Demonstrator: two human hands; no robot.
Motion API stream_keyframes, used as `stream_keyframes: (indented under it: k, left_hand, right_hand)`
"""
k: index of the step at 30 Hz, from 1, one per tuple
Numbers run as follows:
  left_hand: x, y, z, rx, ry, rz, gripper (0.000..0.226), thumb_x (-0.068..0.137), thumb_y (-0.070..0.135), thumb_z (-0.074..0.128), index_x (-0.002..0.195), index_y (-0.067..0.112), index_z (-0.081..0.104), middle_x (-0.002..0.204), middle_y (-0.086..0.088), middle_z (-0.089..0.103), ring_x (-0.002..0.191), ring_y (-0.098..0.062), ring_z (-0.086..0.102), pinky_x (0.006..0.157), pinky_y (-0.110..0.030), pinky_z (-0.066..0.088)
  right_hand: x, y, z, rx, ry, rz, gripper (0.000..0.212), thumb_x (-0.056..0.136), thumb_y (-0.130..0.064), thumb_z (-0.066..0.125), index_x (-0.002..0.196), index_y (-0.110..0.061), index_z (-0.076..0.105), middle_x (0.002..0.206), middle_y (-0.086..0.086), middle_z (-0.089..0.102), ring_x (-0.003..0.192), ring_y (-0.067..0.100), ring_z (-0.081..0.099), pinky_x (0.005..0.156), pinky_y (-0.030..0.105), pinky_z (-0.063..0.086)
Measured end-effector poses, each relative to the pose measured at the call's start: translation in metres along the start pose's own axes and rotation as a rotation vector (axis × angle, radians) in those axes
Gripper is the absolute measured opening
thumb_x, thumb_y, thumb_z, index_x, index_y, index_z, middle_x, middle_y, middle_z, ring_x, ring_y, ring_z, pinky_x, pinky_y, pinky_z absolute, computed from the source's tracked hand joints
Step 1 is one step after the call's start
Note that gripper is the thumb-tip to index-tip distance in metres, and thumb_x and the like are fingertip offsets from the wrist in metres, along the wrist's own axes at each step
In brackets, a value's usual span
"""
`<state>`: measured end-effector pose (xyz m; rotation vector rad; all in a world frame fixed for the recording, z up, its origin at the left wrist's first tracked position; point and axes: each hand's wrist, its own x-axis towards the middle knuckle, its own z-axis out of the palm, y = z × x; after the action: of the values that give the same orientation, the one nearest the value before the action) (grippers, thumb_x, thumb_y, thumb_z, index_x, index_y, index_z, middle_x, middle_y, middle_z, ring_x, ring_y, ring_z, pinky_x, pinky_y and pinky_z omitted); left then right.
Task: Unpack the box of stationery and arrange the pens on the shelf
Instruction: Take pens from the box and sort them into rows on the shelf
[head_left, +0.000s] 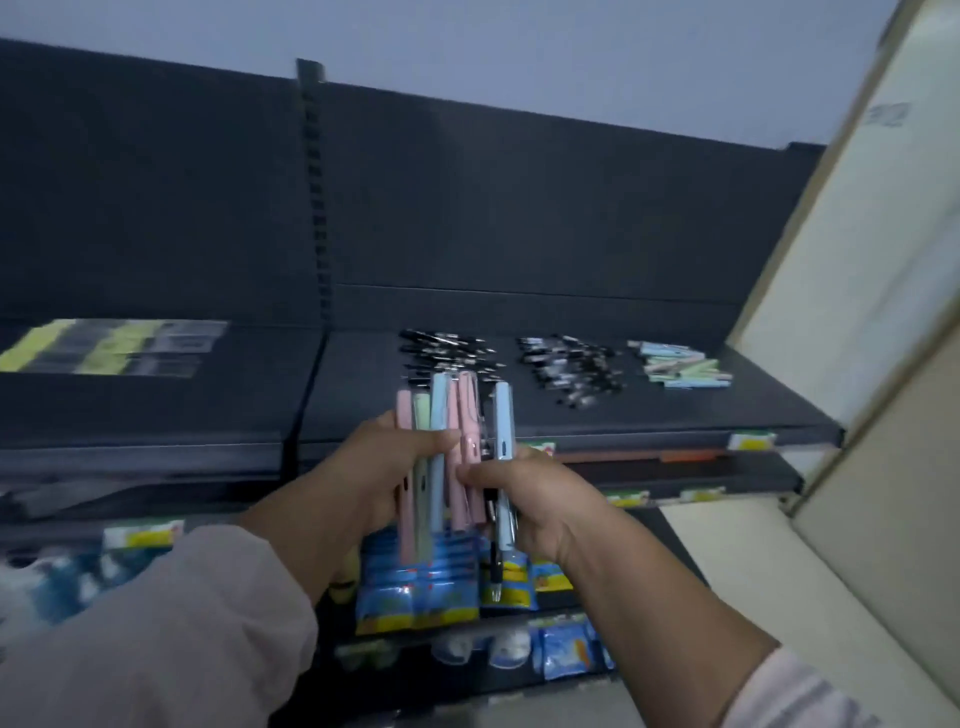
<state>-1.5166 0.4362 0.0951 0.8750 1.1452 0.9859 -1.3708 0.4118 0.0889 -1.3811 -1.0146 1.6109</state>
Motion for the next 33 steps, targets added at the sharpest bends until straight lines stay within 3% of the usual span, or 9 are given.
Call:
stream_keyframes:
  k: [4,8,10,14,18,21,23,27,33]
  left_hand:
    - [0.023,-0.009,0.08,-0.009,-0.173,-0.097,0.074,0.062,0.025,0.087,0.126,0.011,0.054,0.123,-0.017,0.06,0.102,-0.035,0.062,0.072,-0.046,0.057]
    - [0.04,-0.012,0.144,0.045,-0.271,-0.086,0.038,0.074,0.022,0.078,0.108,0.013,0.064,0.11,-0.012,0.067,0.1,-0.028,0.063,0.087,-0.042,0.051]
    - [0.05,-0.013,0.17,0.064,-0.296,-0.106,0.039,0.078,0.019,0.075,0.113,0.009,0.062,0.111,-0.016,0.067,0.101,-0.033,0.062,0.094,-0.049,0.048]
    - [0.084,-0.013,0.207,0.064,-0.334,-0.16,0.035,0.089,0.011,0.062,0.12,-0.001,0.056,0.096,-0.017,0.071,0.08,-0.029,0.068,0.067,-0.038,0.058]
    - [0.132,-0.008,0.237,0.088,-0.342,-0.212,0.043,0.082,0.021,0.07,0.118,-0.001,0.06,0.1,-0.014,0.07,0.099,-0.033,0.064,0.088,-0.047,0.052]
    - [0.171,-0.003,0.256,0.122,-0.387,-0.216,0.101,0.037,0.041,0.091,0.126,0.007,0.057,0.136,-0.015,0.051,0.123,-0.035,0.05,0.101,-0.051,0.042]
    - [0.198,0.0,0.27,0.13,-0.443,-0.204,0.123,0.026,0.045,0.092,0.136,0.011,0.045,0.145,-0.011,0.042,0.131,-0.032,0.041,0.108,-0.051,0.033]
    - [0.232,0.013,0.297,0.154,-0.414,-0.198,0.087,0.054,0.03,0.085,0.131,0.011,0.049,0.145,-0.011,0.041,0.131,-0.031,0.04,0.11,-0.045,0.03]
    - [0.271,0.013,0.322,0.168,-0.339,-0.222,0.032,0.074,0.012,0.076,0.102,0.004,0.064,0.092,-0.013,0.066,0.083,-0.03,0.063,0.076,-0.04,0.056]
  right_hand:
    - [-0.021,-0.009,-0.084,0.078,0.161,0.023,0.013,0.083,-0.001,0.067,0.085,-0.012,0.06,0.079,0.004,0.063,0.075,0.018,0.057,0.063,0.033,0.046]
    - [-0.026,-0.011,-0.15,0.198,0.269,0.029,0.027,0.081,0.001,0.068,0.107,-0.005,0.063,0.092,0.011,0.07,0.084,0.027,0.065,0.069,0.043,0.055]
    - [-0.024,-0.012,-0.173,0.228,0.301,0.029,0.033,0.081,0.001,0.067,0.114,-0.003,0.063,0.101,0.016,0.071,0.091,0.032,0.066,0.076,0.048,0.055]
    - [-0.014,-0.017,-0.213,0.271,0.337,0.01,0.023,0.084,0.002,0.062,0.107,-0.001,0.066,0.091,0.016,0.073,0.072,0.027,0.071,0.07,0.041,0.056]
    - [0.01,-0.032,-0.25,0.303,0.391,0.011,0.021,0.082,0.002,0.065,0.104,0.0,0.066,0.084,0.016,0.073,0.068,0.027,0.07,0.071,0.042,0.056]
    - [0.034,-0.048,-0.275,0.288,0.427,0.035,0.015,0.083,0.0,0.066,0.098,-0.003,0.067,0.075,0.011,0.071,0.065,0.023,0.067,0.067,0.036,0.053]
    - [0.048,-0.059,-0.291,0.291,0.426,0.055,0.013,0.084,0.001,0.065,0.096,-0.002,0.067,0.075,0.012,0.071,0.066,0.025,0.068,0.07,0.038,0.054]
    - [0.074,-0.077,-0.328,0.225,0.424,0.059,0.019,0.083,0.004,0.064,0.102,0.002,0.066,0.079,0.015,0.07,0.073,0.029,0.067,0.075,0.043,0.055]
    - [0.109,-0.091,-0.387,0.182,0.439,0.126,0.022,0.078,-0.002,0.072,0.099,0.0,0.067,0.079,0.013,0.069,0.072,0.027,0.063,0.07,0.036,0.053]
